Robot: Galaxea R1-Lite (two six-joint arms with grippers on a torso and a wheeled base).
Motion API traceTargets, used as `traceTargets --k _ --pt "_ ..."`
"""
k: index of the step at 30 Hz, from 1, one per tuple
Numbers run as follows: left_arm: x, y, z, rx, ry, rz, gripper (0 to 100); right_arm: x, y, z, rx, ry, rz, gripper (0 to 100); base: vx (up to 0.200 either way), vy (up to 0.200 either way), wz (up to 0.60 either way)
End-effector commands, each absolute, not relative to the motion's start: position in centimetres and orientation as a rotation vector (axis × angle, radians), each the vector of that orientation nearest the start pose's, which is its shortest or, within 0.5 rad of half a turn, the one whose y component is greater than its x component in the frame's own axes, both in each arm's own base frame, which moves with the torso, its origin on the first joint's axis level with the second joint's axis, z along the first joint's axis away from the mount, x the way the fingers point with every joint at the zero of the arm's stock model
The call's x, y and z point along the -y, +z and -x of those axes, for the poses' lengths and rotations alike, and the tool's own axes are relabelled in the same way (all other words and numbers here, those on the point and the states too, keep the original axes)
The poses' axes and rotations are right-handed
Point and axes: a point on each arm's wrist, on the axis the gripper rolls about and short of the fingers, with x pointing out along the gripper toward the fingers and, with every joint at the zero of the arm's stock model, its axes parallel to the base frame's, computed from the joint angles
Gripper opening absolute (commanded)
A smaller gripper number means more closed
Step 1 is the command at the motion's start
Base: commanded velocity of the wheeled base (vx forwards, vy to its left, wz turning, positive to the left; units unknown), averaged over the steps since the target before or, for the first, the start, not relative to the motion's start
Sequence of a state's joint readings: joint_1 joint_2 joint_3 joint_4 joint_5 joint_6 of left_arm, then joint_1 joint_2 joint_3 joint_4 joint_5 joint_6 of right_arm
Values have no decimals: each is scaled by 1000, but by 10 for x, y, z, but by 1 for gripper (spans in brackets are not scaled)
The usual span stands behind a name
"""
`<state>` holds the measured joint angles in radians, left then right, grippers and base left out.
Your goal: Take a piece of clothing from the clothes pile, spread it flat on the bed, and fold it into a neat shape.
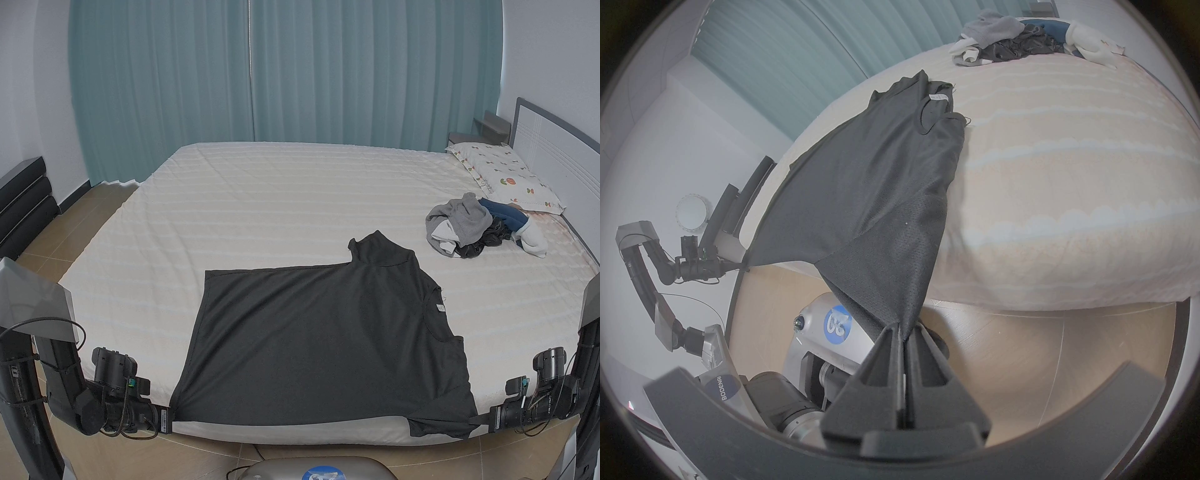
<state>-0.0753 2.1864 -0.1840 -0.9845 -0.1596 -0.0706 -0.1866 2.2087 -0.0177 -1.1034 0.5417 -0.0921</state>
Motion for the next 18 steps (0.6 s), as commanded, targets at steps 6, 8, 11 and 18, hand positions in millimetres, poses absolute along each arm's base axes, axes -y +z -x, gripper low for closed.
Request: traceTargets --k 6,8,11,18 --pt "20 -33 -209 -1061 -210 55 0 20 -23 -172 -1037 374 -295 0 0 0 0" --pt "20 -33 -204 -1075 -216 41 0 19 -22 -170 -1050 375 -297 0 0 0 0" --pt "19 -34 -203 -1085 -222 25 0 18 -21 -167 -1071 385 -291 0 0 0 0" --pt "20 -25 -209 -1023 -217 40 0 19 -15 -171 -1005 389 -276 0 0 0 0"
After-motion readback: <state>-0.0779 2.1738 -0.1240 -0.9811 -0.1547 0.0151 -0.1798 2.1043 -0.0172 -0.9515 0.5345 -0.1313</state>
